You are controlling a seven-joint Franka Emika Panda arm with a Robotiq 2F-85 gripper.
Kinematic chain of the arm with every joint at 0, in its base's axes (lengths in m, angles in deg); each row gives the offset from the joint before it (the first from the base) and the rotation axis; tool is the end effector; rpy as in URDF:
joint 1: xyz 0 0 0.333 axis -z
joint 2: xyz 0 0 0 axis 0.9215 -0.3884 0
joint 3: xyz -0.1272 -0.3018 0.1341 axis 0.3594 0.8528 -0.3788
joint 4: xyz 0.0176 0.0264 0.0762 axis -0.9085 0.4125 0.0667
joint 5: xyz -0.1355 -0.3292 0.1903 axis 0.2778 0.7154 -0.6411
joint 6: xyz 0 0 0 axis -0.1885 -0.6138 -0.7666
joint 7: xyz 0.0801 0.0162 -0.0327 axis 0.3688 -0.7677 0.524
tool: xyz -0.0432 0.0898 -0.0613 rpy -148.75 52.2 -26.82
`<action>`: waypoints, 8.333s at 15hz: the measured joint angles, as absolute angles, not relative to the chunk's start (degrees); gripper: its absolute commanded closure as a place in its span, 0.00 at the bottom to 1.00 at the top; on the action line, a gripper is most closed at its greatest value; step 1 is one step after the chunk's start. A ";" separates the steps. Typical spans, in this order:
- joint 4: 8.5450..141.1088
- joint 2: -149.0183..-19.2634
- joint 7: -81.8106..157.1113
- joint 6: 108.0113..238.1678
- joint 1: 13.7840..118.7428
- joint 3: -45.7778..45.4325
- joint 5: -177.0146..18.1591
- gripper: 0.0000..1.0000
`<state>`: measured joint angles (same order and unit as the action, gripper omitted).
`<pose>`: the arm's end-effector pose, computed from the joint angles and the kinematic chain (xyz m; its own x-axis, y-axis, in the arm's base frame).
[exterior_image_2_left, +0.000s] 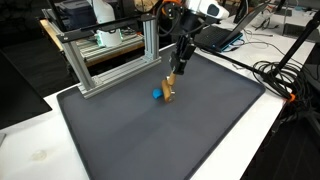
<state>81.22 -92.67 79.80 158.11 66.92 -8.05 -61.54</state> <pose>0.6795 0.0236 0.3477 0.6075 0.7578 -0.2380 0.7940 -0.5878 0.1553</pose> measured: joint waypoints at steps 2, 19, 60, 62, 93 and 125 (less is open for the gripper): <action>81.23 -91.90 79.53 158.11 66.86 -8.53 -62.01 0.78; 85.46 -86.14 52.63 158.31 68.52 -5.56 -72.58 0.78; 86.77 -90.84 36.04 162.42 70.50 -0.94 -79.06 0.78; 86.58 -90.84 36.07 161.39 70.46 -0.95 -79.06 0.78; 89.04 -89.86 41.21 160.42 69.89 -1.20 -78.62 0.78; 95.37 -80.03 81.68 171.98 74.22 -7.33 -80.23 0.78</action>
<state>95.37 -80.03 81.68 171.98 74.22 -7.33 -80.23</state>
